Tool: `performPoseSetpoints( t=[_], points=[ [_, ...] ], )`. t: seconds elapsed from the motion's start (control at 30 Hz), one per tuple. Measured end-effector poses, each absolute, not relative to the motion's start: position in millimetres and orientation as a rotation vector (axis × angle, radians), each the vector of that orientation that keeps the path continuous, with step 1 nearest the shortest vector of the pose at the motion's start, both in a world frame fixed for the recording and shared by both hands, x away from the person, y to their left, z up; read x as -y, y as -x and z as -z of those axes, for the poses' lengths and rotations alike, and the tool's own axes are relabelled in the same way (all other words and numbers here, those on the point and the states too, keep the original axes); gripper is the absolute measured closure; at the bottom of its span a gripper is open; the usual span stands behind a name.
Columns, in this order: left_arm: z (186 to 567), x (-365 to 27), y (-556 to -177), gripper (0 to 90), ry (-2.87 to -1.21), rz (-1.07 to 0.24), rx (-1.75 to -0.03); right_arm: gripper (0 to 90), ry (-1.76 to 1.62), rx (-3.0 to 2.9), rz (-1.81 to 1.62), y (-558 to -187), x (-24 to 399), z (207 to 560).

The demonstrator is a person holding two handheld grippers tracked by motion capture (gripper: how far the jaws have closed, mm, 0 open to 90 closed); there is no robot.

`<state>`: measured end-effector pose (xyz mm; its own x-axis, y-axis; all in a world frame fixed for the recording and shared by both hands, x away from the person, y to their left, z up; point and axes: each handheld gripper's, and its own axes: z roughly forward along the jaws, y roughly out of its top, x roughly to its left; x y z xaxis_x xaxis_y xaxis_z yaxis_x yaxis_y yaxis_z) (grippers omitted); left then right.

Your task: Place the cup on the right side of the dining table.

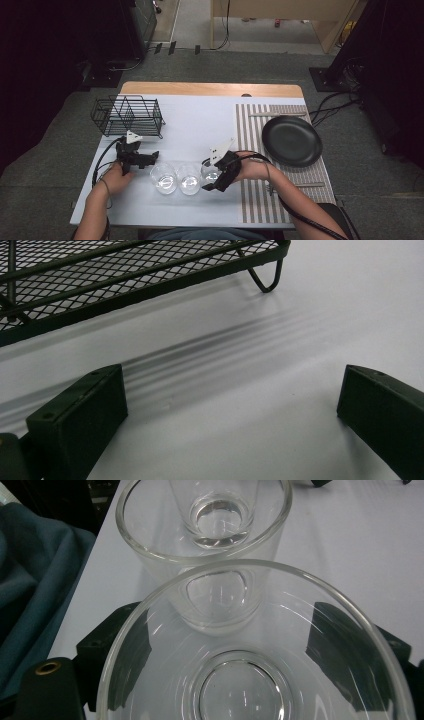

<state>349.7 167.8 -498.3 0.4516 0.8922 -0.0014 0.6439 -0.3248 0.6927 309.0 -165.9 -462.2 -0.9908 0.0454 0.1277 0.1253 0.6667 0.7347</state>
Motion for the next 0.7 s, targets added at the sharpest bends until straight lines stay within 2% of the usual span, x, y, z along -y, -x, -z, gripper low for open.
performPoseSetpoints(
  t=[0.7],
  points=[
    [498.3,-167.8,-349.7,0.0,-2.079,-0.513,-1.279,18.0,0.087,2.791,1.247,-309.0,166.2,461.8]
  ],
)
